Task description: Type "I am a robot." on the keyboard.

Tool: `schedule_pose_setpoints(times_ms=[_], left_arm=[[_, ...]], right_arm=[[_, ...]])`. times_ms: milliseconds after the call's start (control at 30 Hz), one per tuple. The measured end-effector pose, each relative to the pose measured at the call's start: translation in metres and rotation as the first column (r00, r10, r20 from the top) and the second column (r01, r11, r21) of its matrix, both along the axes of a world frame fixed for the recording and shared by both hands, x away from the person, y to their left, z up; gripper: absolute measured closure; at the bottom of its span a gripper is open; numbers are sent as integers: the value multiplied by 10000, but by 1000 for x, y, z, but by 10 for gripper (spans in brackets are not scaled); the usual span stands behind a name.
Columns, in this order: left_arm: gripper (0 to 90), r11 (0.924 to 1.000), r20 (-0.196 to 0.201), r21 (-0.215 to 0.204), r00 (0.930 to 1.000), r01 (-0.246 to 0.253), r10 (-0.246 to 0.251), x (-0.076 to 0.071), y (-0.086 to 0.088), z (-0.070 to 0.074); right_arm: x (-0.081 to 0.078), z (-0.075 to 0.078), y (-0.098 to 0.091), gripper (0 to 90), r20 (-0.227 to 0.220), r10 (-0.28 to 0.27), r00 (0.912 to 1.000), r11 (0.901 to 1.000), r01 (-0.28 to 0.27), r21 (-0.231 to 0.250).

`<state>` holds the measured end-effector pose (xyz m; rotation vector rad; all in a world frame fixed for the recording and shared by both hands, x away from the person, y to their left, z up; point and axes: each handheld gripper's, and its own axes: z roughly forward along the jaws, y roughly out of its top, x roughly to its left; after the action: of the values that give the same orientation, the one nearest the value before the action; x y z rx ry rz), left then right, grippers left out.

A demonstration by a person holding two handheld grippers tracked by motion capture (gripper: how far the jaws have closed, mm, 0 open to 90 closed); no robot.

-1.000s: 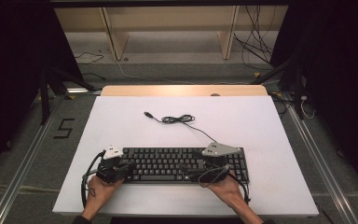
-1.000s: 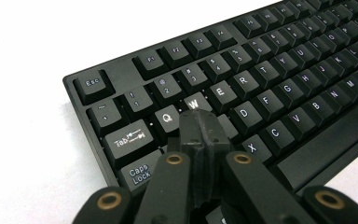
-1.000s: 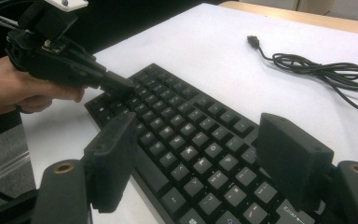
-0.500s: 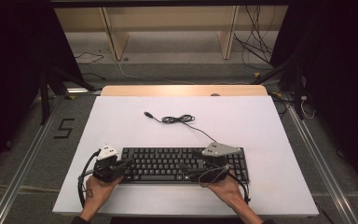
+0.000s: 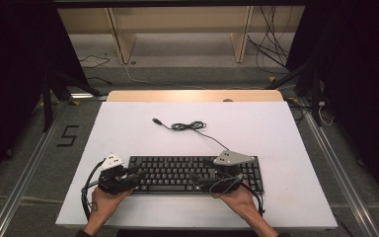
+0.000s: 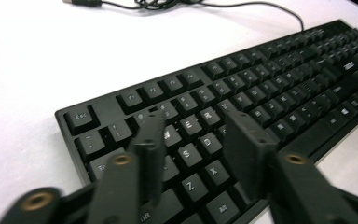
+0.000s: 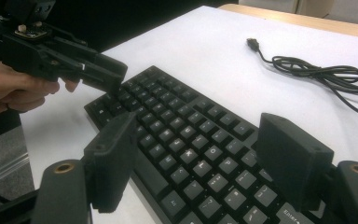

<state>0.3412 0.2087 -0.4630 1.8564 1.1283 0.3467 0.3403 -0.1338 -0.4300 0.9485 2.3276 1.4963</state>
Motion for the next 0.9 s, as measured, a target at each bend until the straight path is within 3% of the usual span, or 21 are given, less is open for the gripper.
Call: schedule_pose_setpoints(times_ms=[233,733,900], left_arm=[[385,9989,389,-458,9992,-47,65,-3,0,3],[275,9935,1095,-1131,9940,109,16,-10,2,8],[262,9922,1351,-1249,9907,34,136,-12,3,10]], right_arm=[[0,-1,3,303,-8,60,10000,10000,-60,-2],[1,-6,14,322,-148,349,9993,9993,-351,-101],[1,-10,21,380,-306,673,9973,9975,-679,-188]])
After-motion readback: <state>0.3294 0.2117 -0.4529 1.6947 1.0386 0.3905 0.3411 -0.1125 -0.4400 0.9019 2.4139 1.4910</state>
